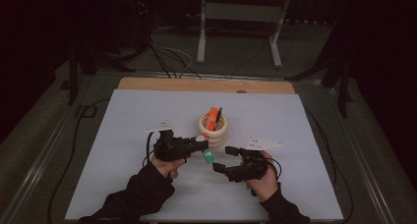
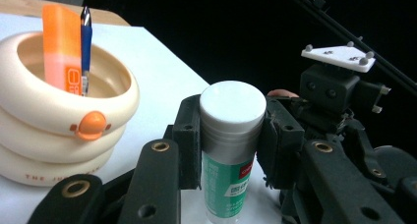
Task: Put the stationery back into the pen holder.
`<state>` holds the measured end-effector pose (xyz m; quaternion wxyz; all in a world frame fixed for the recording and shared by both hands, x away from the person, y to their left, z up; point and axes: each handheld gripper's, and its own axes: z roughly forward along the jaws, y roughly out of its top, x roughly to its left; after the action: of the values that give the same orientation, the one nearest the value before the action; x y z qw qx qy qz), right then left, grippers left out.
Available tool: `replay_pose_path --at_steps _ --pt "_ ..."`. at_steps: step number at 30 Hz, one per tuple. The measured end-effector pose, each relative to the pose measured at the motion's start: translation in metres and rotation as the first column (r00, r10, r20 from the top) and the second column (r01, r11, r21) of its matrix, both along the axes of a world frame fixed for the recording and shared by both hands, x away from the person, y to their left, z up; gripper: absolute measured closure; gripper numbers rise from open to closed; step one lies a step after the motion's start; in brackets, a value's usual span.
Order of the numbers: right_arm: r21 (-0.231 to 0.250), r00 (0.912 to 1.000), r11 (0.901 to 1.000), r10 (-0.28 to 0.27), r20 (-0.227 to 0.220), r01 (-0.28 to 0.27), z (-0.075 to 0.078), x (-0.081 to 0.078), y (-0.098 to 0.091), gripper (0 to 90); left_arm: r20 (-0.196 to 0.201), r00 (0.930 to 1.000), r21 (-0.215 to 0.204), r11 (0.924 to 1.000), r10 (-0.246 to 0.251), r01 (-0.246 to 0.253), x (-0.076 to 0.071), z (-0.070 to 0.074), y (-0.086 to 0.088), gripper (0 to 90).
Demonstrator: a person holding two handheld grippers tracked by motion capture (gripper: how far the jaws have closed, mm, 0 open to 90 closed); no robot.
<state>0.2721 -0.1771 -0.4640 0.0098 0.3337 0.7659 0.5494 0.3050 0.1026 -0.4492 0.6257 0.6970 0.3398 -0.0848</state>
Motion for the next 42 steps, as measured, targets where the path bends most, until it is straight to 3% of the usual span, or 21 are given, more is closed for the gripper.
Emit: replay_pose_path --at_steps 4,9,12,18,24,35,42 --pt "-0.017 0.9992 0.9991 0.039 -0.002 -0.039 0.000 -0.001 -0.003 7.9 0.031 0.9995 0.024 0.9997 0.005 -0.005 0.000 0.006 0.001 66.2" --pt "-0.049 0.9984 0.9973 0.055 0.012 -0.055 0.000 -0.003 -0.004 3.1 0.041 0.9992 0.036 0.9994 -0.004 0.002 0.001 0.010 0.001 66.1" --pt "-0.063 0.9984 0.9968 0.050 0.026 -0.048 -0.001 -0.004 -0.004 2.6 0.055 0.9984 0.049 0.9988 -0.010 0.007 0.002 0.013 -0.001 66.1" --pt "-0.089 0.9982 0.9952 0.044 0.040 -0.040 -0.001 -0.004 -0.006 2.6 0.121 0.9926 0.105 0.9945 -0.008 -0.005 0.002 0.020 -0.005 66.0" --pt "-0.088 0.9979 0.9957 0.033 0.055 -0.028 -0.002 -0.006 -0.013 2.6 0.136 0.9906 0.104 0.9946 -0.014 -0.001 0.007 0.027 -0.003 66.0" --pt "-0.103 0.9956 0.9943 -0.015 0.093 0.025 -0.007 -0.009 -0.030 1.6 0.199 0.9799 0.138 0.9903 -0.013 -0.015 0.014 0.043 0.000 66.0" --pt "-0.114 0.9955 0.9932 -0.014 0.094 0.025 -0.009 -0.009 -0.035 0.0 0.228 0.9734 0.151 0.9884 -0.020 -0.015 0.018 0.052 -0.001 66.0"
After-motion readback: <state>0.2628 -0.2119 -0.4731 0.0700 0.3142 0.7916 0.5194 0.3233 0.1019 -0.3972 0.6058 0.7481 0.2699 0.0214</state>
